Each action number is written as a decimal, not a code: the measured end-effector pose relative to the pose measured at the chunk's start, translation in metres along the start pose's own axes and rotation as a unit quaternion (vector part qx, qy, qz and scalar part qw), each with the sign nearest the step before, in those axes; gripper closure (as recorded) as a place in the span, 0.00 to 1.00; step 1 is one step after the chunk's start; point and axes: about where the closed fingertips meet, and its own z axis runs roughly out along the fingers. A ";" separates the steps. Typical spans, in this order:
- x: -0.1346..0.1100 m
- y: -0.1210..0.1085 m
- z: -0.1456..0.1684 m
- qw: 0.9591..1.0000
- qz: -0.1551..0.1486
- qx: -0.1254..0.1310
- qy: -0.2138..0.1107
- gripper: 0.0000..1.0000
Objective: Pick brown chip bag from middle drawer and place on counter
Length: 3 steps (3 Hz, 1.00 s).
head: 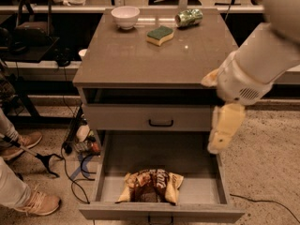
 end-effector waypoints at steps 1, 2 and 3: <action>-0.021 0.019 0.098 0.995 0.042 -0.073 -0.047 0.00; -0.021 0.019 0.097 0.995 0.041 -0.072 -0.047 0.00; -0.008 0.013 0.118 0.994 0.075 -0.074 -0.041 0.00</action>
Offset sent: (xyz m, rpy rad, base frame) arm -0.0040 0.0458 -0.0716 0.0983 0.1278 -0.0067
